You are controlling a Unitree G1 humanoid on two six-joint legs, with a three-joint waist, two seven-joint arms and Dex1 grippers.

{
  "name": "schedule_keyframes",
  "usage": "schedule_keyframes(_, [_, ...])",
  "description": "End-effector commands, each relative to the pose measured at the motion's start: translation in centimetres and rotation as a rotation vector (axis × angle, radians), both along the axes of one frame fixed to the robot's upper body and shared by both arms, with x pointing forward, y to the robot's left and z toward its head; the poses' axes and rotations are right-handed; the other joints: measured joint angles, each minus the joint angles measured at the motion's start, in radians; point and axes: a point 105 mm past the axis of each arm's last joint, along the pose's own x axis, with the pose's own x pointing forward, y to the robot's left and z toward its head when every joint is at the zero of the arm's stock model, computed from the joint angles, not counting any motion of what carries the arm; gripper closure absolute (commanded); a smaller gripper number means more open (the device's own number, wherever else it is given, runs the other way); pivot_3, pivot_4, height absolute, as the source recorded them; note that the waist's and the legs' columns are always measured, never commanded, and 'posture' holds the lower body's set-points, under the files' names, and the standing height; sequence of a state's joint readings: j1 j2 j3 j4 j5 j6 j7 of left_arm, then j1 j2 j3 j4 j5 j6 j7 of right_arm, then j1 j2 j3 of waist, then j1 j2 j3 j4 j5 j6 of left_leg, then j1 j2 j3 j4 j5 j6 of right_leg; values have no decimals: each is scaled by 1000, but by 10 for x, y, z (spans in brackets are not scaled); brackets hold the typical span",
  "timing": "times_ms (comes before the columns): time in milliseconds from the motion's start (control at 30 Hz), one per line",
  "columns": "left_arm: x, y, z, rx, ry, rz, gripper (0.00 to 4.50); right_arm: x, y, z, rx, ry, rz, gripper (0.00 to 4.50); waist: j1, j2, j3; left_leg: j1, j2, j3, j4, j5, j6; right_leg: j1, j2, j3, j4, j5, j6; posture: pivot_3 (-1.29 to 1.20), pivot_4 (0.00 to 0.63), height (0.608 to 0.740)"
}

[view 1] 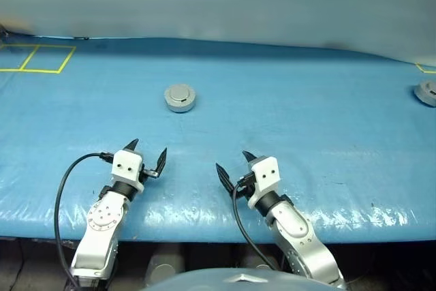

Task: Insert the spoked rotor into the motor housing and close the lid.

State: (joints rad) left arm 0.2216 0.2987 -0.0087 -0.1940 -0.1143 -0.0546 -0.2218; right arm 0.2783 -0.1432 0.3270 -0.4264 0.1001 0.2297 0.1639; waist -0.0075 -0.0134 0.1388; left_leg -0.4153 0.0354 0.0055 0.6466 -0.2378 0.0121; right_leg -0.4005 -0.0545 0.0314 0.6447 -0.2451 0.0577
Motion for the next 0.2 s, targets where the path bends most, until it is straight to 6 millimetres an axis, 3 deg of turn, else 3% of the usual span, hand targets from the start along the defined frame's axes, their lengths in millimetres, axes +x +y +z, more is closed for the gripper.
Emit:
schedule_keyframes(33, [-3,-1,14,-12,-82,12,40,0,-5,7,12,-50,-40,0,-1,0,0,0,0,0,0,0,0,0,0,0,0,0,0,0,150,740])
schedule_keyframes(200, [-2,-5,14,-2,-79,-14,40,-2,-4,7,7,-58,-31,0,-3,-1,1,2,0,0,2,0,0,0,3,-1,0,-1,2,0,150,740])
